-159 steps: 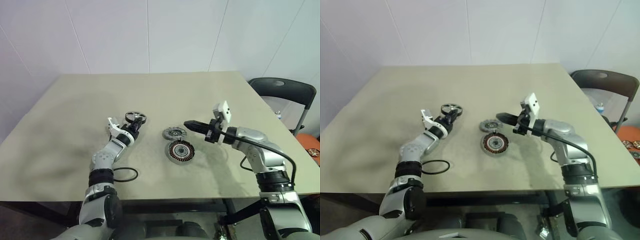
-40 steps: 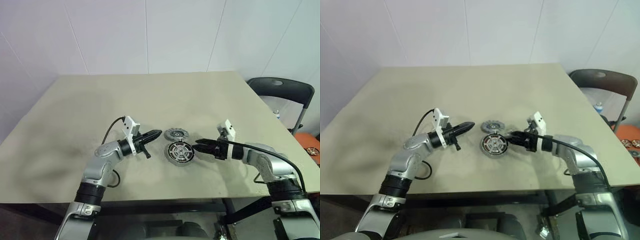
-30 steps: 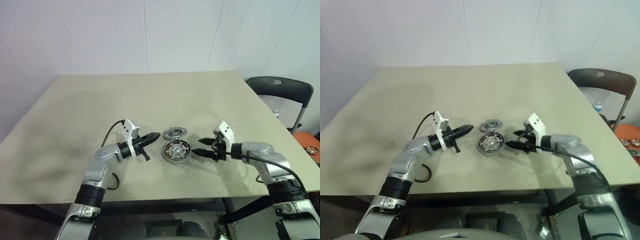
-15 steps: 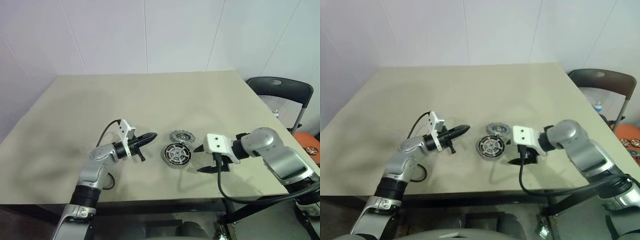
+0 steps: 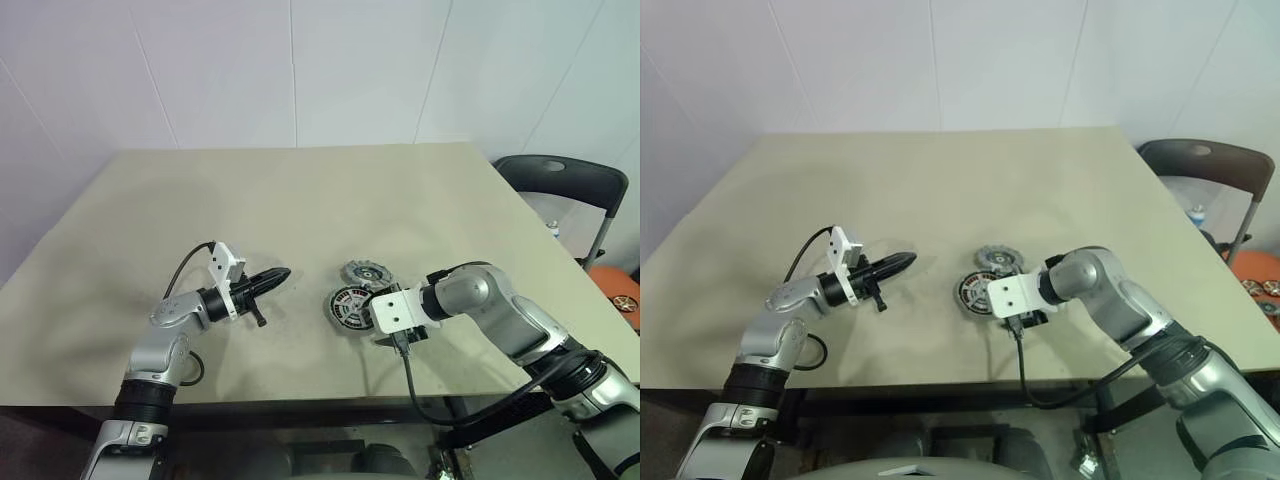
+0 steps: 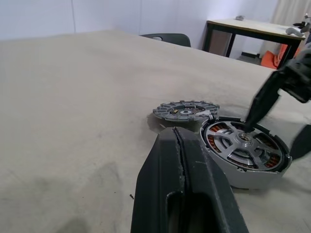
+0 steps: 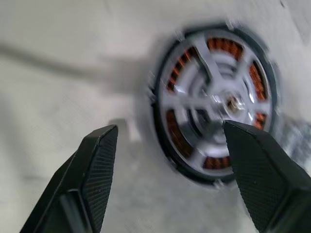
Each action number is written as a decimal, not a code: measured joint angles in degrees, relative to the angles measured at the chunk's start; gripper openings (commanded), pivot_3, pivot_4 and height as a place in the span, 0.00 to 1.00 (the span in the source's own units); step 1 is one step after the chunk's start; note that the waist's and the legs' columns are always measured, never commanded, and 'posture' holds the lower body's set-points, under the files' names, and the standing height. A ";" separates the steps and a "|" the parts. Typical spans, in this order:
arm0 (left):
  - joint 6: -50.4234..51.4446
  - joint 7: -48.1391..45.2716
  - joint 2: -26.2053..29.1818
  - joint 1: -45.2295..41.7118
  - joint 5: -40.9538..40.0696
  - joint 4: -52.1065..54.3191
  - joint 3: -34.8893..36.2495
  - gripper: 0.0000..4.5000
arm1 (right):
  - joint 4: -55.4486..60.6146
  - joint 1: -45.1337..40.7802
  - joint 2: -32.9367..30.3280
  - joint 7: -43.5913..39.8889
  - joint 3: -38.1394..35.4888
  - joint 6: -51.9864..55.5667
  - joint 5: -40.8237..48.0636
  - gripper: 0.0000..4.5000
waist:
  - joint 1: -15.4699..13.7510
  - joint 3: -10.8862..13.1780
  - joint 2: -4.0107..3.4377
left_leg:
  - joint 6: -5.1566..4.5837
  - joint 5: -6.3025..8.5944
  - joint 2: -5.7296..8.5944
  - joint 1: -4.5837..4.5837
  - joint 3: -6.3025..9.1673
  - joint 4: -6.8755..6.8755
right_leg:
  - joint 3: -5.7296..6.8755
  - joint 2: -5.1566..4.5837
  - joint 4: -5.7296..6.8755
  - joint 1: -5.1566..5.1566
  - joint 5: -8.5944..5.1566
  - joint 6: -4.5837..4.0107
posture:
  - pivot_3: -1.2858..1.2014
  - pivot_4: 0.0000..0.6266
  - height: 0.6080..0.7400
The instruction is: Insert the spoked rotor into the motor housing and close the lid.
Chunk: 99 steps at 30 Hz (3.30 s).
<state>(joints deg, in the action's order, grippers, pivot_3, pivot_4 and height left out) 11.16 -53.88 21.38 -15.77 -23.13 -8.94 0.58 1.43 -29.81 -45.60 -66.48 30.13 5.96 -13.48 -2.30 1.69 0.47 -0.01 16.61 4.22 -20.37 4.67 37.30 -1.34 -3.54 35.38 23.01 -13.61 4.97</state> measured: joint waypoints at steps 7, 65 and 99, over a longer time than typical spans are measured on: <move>-0.41 0.24 0.30 0.08 0.04 0.00 0.28 0.00 | -0.68 -0.06 0.65 -0.50 -1.43 -1.25 -0.95 0.16 | 0.28 -0.06 0.07 | 0.01 0.00 -0.06 0.13 0.00 0.03 | -0.01 0.06 0.03 -0.12 -0.01 -0.02 | 0.52 0.00 1.00; -1.52 -6.43 1.10 -0.15 -1.07 5.35 -1.81 0.00 | -7.22 16.75 15.31 14.92 -39.69 81.17 59.32 0.60 | 0.09 -0.05 -0.01 | -0.04 0.03 -0.06 -0.13 -0.02 -0.05 | -0.12 -0.03 -0.04 0.11 0.01 -0.05 | 0.52 0.00 1.00; 1.27 -6.93 3.80 1.63 -1.01 6.60 -2.15 0.00 | -18.87 4.93 32.09 35.50 -55.40 69.44 59.82 0.02 | 2.90 -0.03 -0.12 | -0.05 0.01 -0.06 -0.04 -0.04 -0.04 | -0.14 0.03 0.08 0.07 0.12 0.13 | 0.52 0.00 1.00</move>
<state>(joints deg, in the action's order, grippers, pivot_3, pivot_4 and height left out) 12.43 -60.81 25.18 -14.14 -24.14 -2.35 -1.57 -17.44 -24.89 -13.52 -30.98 -25.27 75.41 46.35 0.60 1.66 0.35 -0.06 16.62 4.16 -20.41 4.63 37.25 -1.48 -3.51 35.46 23.08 -13.49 5.10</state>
